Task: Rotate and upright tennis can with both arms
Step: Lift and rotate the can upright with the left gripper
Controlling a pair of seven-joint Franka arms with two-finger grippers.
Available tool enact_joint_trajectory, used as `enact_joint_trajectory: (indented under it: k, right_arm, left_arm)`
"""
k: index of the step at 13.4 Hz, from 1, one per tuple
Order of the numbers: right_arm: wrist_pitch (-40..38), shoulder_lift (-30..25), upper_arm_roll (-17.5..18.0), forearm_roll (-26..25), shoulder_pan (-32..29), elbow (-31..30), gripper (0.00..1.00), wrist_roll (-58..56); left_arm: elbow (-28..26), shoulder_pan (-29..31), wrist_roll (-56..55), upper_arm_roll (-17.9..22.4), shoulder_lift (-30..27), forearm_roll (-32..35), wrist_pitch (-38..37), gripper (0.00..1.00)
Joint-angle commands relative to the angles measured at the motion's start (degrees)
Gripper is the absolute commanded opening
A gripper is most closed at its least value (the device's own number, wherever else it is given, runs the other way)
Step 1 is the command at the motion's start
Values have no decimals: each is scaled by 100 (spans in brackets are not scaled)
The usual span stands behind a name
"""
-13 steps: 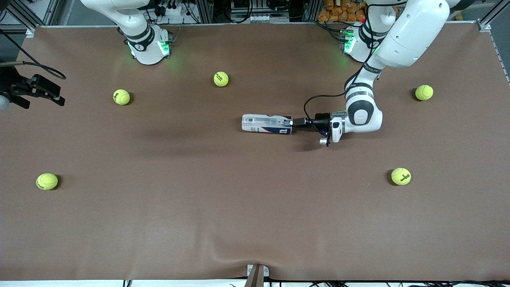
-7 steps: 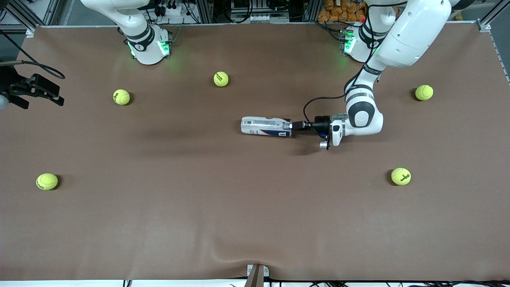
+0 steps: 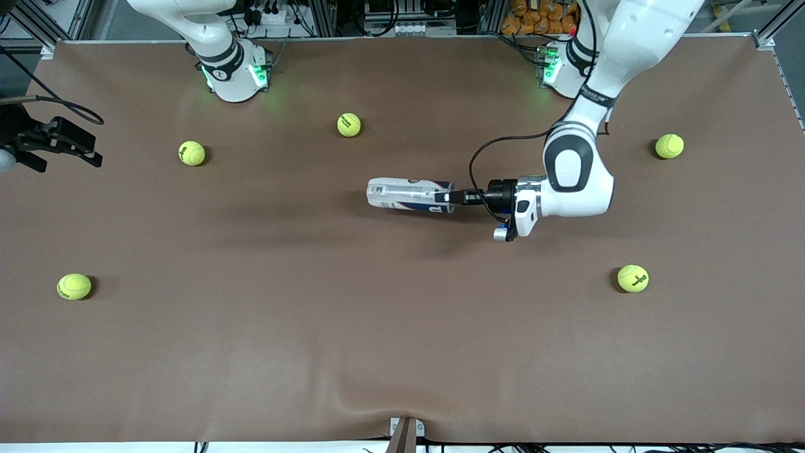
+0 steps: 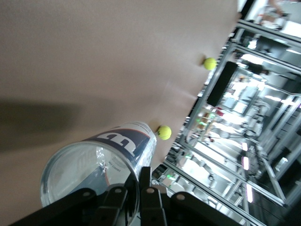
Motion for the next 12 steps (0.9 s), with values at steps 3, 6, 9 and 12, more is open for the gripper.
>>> enact_joint_trajectory:
  k: [3,6,9,12]
  right_arm:
    - [-2,6,60,-5,-60,57,100,-13]
    - [-2,6,60,-5,-42,66,100,-13]
    - [-2,6,60,-5,-51,57,100,-13]
    - [-2,6,60,-5,-51,57,100,-13]
  left_arm:
    - [439,-153,-1583,3,-394,1158,176,0]
    - [975,-268,-2902,-41,-429,2336,167,0]
    - [1397,-285,-3931,-199,-482,3434,159,0]
    - [1784,-355,-5020,-480,-482,4760,124,0]
